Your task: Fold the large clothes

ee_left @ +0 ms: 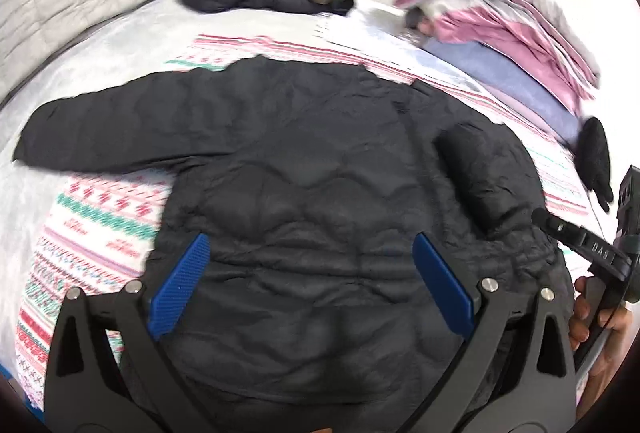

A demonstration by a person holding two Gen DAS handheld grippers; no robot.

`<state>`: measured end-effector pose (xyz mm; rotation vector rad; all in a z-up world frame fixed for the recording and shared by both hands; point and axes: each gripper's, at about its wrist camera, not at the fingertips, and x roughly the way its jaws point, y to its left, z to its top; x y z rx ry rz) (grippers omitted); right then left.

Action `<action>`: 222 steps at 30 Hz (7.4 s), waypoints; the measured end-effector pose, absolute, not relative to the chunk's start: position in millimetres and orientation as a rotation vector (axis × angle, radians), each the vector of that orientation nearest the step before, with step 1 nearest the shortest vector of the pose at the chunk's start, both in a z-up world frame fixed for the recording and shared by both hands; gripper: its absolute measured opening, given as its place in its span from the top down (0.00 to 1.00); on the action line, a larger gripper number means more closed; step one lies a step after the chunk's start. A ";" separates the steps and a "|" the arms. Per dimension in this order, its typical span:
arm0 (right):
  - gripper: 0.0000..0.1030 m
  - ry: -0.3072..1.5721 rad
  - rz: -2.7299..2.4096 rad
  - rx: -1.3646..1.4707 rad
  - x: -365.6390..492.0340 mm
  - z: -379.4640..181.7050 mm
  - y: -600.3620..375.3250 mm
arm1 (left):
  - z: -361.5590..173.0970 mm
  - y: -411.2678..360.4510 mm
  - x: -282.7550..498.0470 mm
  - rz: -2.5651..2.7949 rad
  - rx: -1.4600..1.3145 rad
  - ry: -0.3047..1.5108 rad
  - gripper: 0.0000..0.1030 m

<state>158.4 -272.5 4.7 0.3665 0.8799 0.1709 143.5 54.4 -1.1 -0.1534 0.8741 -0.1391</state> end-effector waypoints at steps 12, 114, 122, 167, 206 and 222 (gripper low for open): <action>0.54 0.701 0.050 0.636 148.1 -8.7 -370.4 | -18.0 -140.3 176.2 -0.414 0.239 0.859 0.02; 0.20 0.976 0.044 0.283 179.9 -38.2 -282.5 | -88.1 358.0 255.9 0.266 -0.500 0.796 0.92; 0.20 0.959 0.050 0.338 175.7 -31.8 -291.6 | -5.4 302.7 246.0 0.161 -0.419 0.639 0.95; 0.20 0.891 0.134 0.214 163.6 10.2 -242.7 | -7.3 92.3 187.3 -0.136 -0.081 0.850 0.10; 0.92 0.865 0.224 0.099 278.2 21.6 -131.1 | -43.0 154.0 198.6 -0.067 -0.308 0.867 0.10; 0.25 0.876 0.356 0.626 262.8 -2.3 -267.5 | -42.7 142.9 199.9 -0.079 -0.278 0.825 0.10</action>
